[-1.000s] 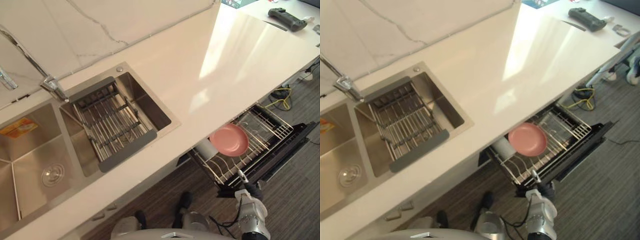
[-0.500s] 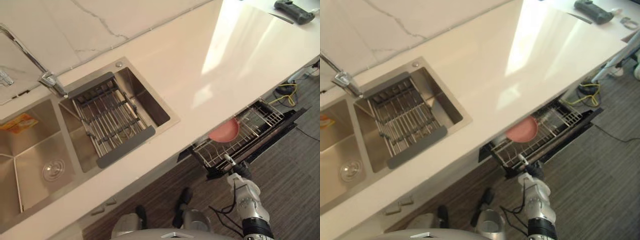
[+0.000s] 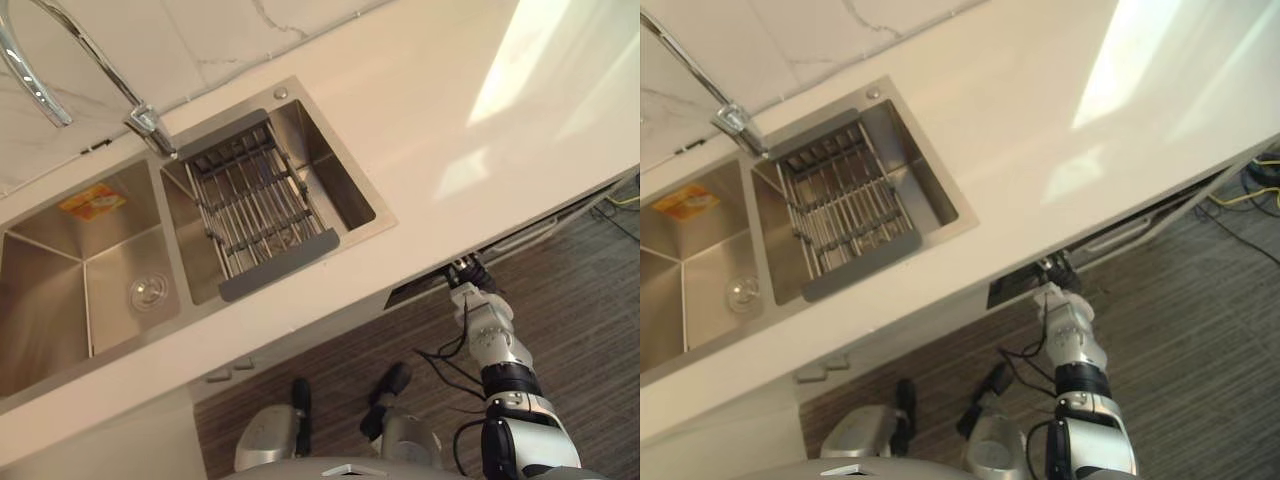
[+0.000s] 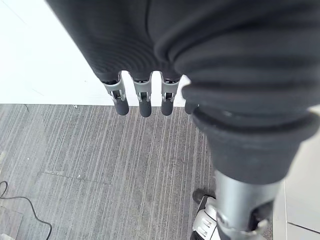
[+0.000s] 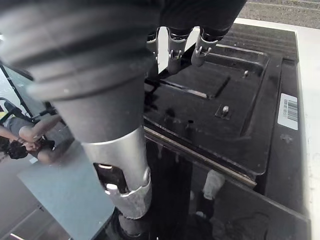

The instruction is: Walk over to the sink, pick up the cup, carry it to the dishwasher, place the cup inside the dishwasher, then close the dishwasher door

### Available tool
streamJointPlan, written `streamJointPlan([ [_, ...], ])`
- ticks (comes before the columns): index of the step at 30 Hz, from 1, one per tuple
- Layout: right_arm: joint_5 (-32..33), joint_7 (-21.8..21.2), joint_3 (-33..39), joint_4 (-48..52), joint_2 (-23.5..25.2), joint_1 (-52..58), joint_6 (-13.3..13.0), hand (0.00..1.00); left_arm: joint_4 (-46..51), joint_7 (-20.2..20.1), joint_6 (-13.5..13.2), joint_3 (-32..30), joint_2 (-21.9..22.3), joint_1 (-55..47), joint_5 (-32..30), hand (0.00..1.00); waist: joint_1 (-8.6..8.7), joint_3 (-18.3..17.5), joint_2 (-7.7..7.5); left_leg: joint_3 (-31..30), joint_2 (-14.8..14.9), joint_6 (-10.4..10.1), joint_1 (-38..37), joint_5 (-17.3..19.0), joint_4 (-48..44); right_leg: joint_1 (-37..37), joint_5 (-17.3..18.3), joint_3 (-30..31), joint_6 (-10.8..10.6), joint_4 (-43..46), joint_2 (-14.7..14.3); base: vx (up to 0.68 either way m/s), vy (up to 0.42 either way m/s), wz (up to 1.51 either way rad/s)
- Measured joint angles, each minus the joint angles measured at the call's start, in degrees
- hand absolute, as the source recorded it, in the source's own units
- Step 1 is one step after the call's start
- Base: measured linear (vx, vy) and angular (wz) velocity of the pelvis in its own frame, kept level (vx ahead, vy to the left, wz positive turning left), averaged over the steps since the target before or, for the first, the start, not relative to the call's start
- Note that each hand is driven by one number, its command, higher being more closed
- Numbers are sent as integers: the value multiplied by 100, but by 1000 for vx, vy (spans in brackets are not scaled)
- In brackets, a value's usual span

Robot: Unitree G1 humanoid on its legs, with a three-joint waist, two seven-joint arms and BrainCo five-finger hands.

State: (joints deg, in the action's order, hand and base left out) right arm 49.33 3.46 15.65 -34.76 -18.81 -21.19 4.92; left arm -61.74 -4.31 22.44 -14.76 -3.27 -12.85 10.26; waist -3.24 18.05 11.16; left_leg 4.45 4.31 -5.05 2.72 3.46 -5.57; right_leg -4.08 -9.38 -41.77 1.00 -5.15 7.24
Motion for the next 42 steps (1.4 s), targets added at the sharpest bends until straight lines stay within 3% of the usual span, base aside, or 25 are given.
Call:
streamJointPlan([
  [9,470,-222,-96,-629,-23,-770,-513,0,-7,-183,-151,198,-16,97,-45,0,-89,272,112,-95,24,97,311,-197,70,-331,-41,22,103,64,-20,-56,11,-3],
  [11,520,-230,-98,-631,-14,-888,-657,0,0,-236,-231,205,-23,209,-44,0,-148,410,135,-264,48,37,418,-322,65,-659,210,183,335,712,96,-134,-67,17],
  [12,540,-229,-103,-631,-4,-935,-659,0,2,-243,-232,209,-22,224,-44,0,-152,446,119,-315,51,26,432,-339,68,-679,291,151,301,684,55,-160,-128,-5],
  [13,544,-236,-151,-625,-20,-1119,-641,0,-17,-254,-241,277,26,243,-44,0,-270,455,320,-360,361,97,579,-389,214,-792,817,49,-225,865,-121,-147,-123,-20],
  [14,546,-239,-145,-580,-88,-1215,-652,0,-32,-281,-255,322,102,306,-43,0,-305,485,602,-293,648,58,724,-488,224,-1153,992,196,383,2444,93,-120,-118,41],
  [15,563,-205,-111,-602,-62,-1082,-808,0,-17,-287,-284,323,-45,281,-45,0,-179,540,281,-359,304,-26,681,-545,230,-930,1738,772,-121,3126,694,-93,-214,62],
  [16,578,-219,-82,-614,-91,-1079,-887,0,-58,-270,-298,350,-18,312,-45,0,-252,658,370,-463,394,-173,627,-814,257,-721,1798,770,-291,2766,608,-124,-217,56],
  [17,577,-234,-143,-596,-76,-1068,-860,0,-113,-287,-284,360,12,297,-43,0,-316,647,388,-447,404,-132,619,-915,273,-715,1757,748,-178,2675,523,-142,-233,-5],
  [22,-10,-304,-669,375,201,-440,-730,0,-198,-354,-330,359,44,223,-39,0,-289,519,257,-265,437,-170,509,-1088,469,-712,1703,754,-193,2550,426,-37,-41,-4],
  [27,-1349,-346,-1057,679,774,1253,-512,0,-170,-345,-735,355,50,101,89,0,-227,-44,-315,196,386,-79,211,-812,481,-331,1229,997,-353,1699,251,100,58,-33],
  [30,-1904,-370,-1102,676,880,1883,-446,0,-62,-264,-970,365,14,95,275,0,-64,-261,-536,365,327,-21,58,-679,487,-11,881,1077,-461,1073,184,98,103,-23],
  [32,-2248,-425,-1110,655,949,2206,-381,0,-49,-202,-979,393,-82,76,421,0,-5,-394,-643,503,273,15,-44,-602,486,200,640,1146,-505,674,138,82,80,-30],
  [37,-2913,-600,-1114,-535,1168,2680,-341,0,-10,-126,-902,500,-180,-8,1026,0,45,-635,-785,612,194,29,-370,-532,597,685,308,1155,-545,50,67,35,26,-6],
  [42,-2955,-797,-964,-1672,1222,2637,-460,0,-18,-413,-881,619,-238,-258,1840,0,6,-895,-890,605,156,21,-591,-586,829,842,379,1079,-629,13,89,0,23,6],
])
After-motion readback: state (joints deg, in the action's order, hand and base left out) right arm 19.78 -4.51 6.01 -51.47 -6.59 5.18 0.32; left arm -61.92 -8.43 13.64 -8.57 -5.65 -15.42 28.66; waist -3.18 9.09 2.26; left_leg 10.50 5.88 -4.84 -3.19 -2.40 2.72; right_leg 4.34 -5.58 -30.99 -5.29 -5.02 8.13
